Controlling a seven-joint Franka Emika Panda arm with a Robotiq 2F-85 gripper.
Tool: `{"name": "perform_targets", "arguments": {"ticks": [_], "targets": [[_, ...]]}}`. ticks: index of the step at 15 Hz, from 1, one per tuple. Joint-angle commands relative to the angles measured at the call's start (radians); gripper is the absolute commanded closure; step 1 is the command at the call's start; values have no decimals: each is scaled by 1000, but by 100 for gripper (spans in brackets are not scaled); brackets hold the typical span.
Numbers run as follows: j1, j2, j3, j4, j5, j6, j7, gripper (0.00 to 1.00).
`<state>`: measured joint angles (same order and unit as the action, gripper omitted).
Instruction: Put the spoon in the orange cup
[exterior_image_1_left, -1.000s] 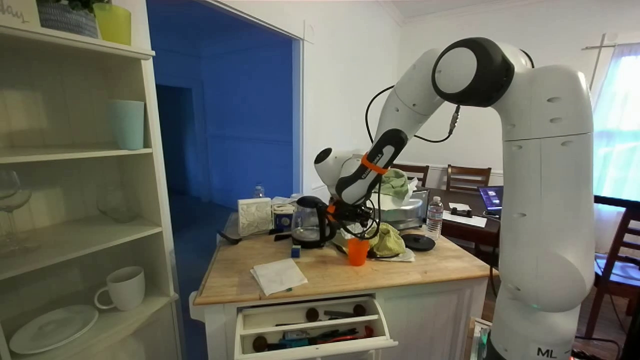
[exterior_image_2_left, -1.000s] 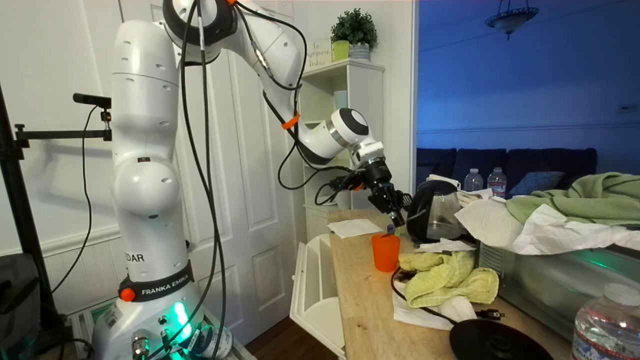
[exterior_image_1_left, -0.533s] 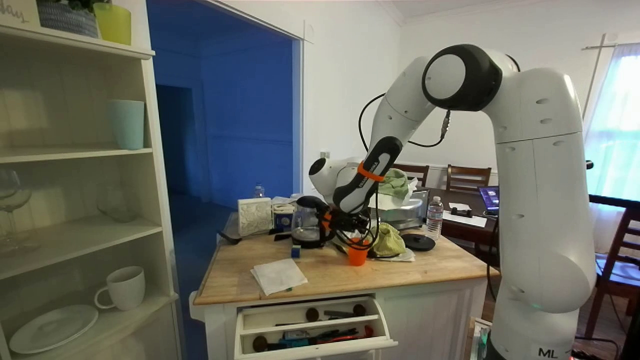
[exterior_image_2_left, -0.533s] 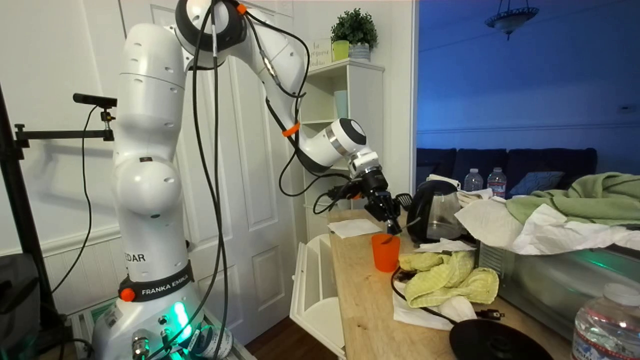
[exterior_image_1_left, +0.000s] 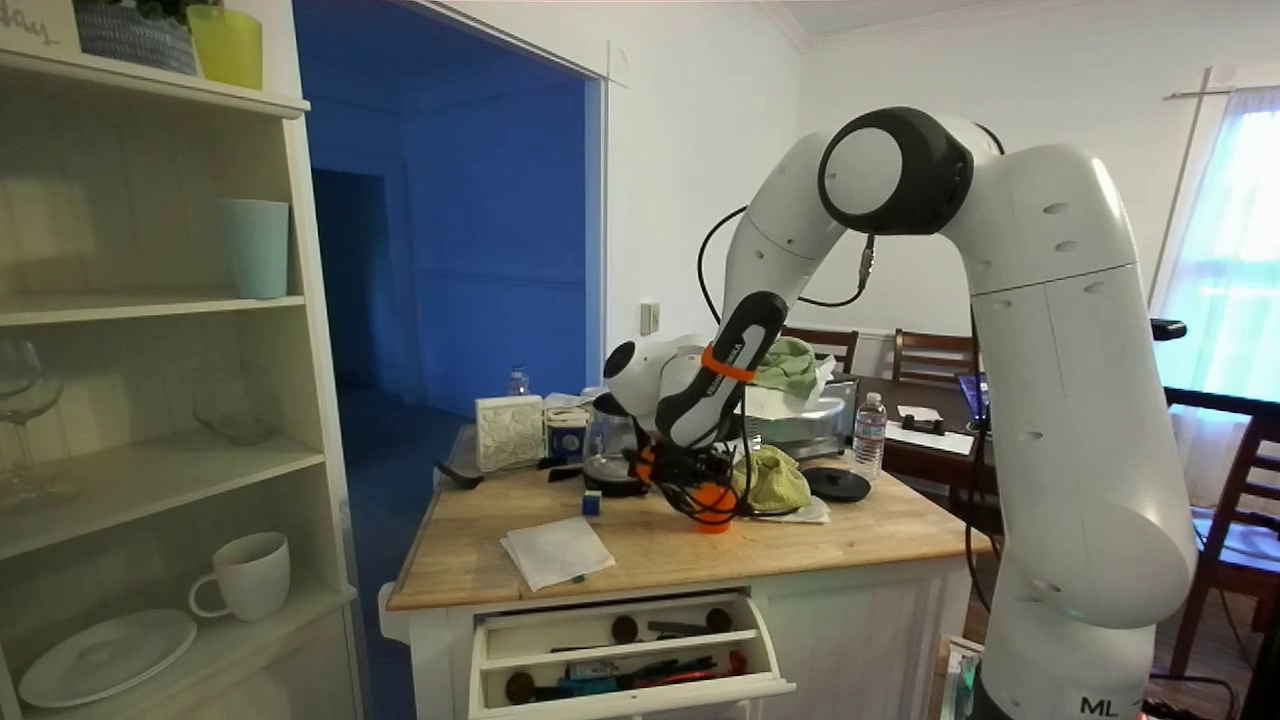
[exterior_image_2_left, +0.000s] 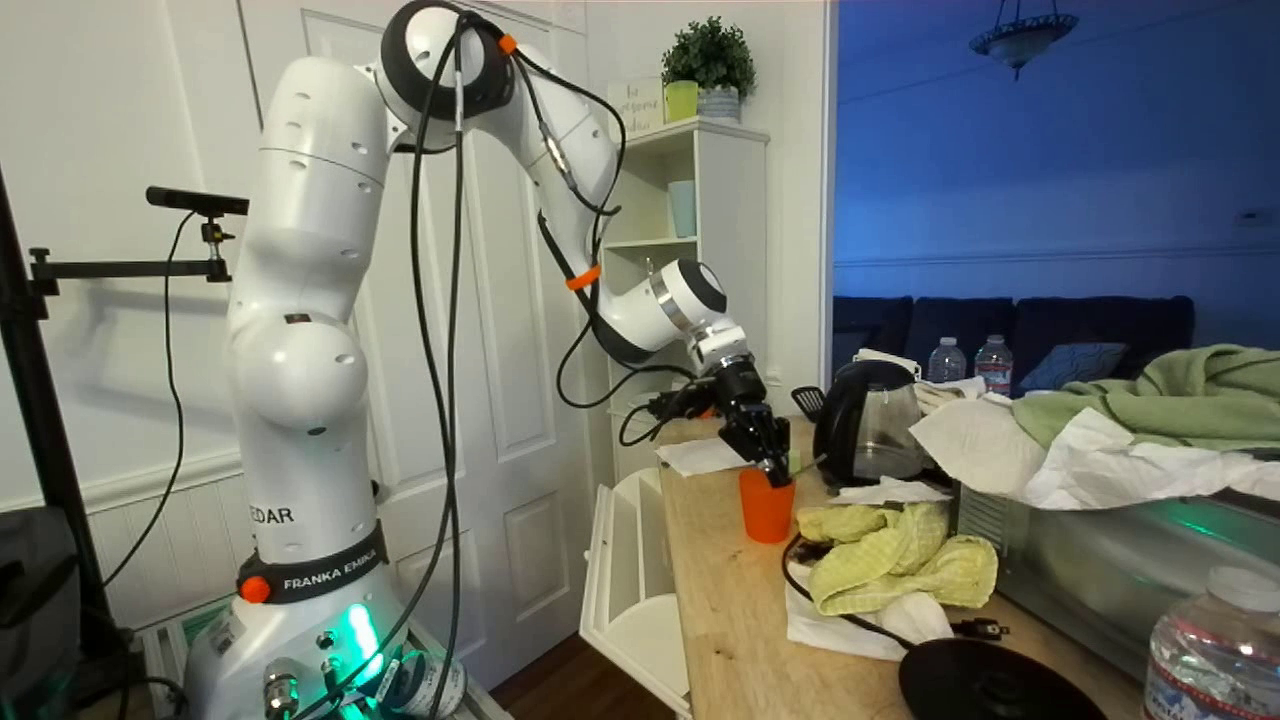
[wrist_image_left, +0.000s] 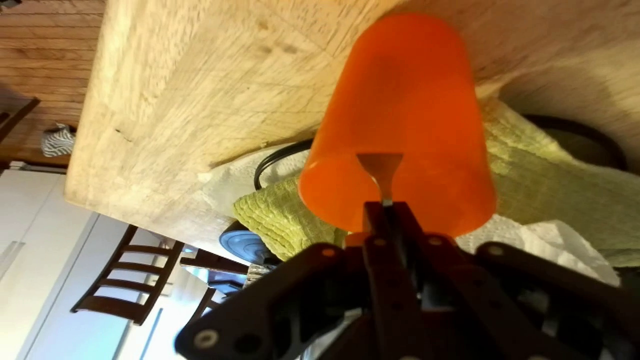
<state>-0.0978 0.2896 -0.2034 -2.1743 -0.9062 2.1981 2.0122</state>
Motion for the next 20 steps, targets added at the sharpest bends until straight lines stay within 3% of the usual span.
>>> {"name": "perform_targets", "arguments": {"ticks": [1, 5, 6, 8, 11, 12, 14, 16, 20], "targets": [[16, 38, 1, 29, -33, -37, 45, 98], [22, 54, 2, 37, -33, -54, 42, 96], [22, 52, 3, 37, -27, -58, 34, 68], [23, 47, 5, 37, -27, -66, 31, 62], [26, 28, 8, 33, -27, -72, 26, 43], [27, 20, 10, 30, -25, -71, 22, 46], [28, 1, 15, 22, -22, -67, 14, 42], [30, -22, 21, 10, -23, -64, 11, 55], [29, -69, 31, -9, -23, -65, 0, 60]]}}
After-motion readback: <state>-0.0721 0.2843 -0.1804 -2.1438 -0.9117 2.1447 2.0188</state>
